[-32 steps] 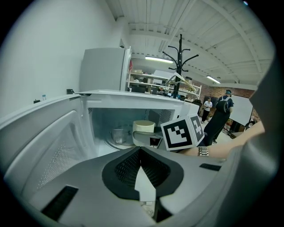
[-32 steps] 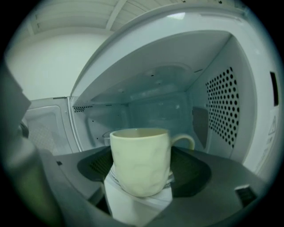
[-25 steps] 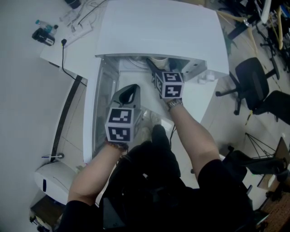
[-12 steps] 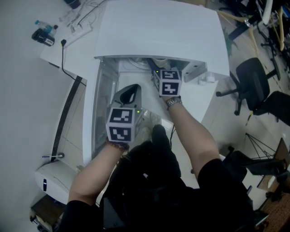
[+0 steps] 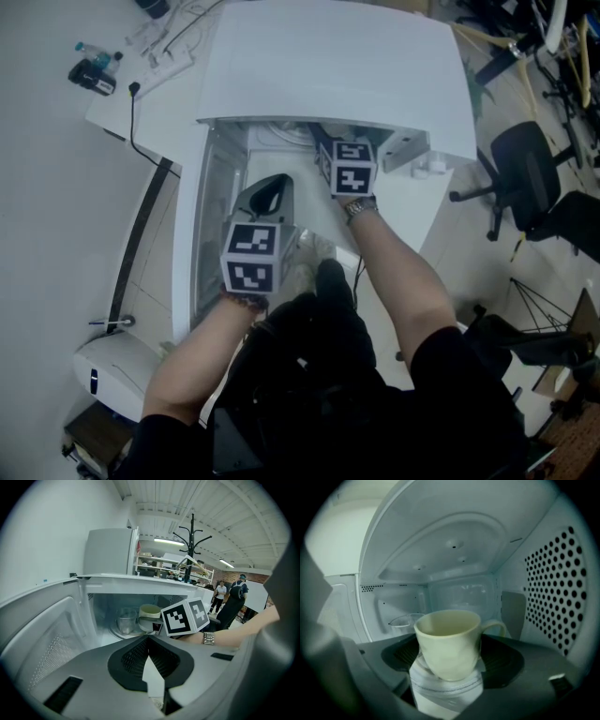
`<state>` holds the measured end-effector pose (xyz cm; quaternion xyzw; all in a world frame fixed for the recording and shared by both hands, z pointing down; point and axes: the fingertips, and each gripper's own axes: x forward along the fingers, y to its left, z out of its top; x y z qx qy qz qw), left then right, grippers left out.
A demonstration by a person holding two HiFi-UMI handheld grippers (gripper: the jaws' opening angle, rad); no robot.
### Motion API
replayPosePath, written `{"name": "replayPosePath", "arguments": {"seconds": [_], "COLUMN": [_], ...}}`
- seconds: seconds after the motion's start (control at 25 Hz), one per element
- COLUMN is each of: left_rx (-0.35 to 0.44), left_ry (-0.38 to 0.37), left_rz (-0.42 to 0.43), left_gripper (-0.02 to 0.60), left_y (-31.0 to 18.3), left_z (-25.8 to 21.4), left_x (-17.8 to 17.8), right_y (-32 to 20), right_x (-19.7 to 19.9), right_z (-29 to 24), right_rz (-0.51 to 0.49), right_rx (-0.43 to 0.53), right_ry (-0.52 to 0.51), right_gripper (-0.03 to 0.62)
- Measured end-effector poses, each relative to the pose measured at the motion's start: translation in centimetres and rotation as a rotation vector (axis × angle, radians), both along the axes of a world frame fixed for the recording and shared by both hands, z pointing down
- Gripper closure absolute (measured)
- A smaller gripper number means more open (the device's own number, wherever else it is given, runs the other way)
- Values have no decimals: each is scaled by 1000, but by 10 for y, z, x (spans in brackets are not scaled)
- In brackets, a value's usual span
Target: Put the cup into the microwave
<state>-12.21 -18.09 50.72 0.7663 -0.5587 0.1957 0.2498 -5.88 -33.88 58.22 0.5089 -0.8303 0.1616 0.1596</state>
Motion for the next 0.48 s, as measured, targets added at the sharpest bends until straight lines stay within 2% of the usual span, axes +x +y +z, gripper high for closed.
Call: {"name": "replayPosePath", "arguments": {"seconds": [0.48], "left_rx": [8], "left_ry": [-3], "left_rz": [-2], "left_gripper": [580], "left_y": [5], "left_z": [-3], "left_x": [2], "right_y": [12], "right_x": [2], "right_z": [-4], "right_rz": [-1], "right_rx": [5], "right_ry": [-16], "right_gripper": [141]}}
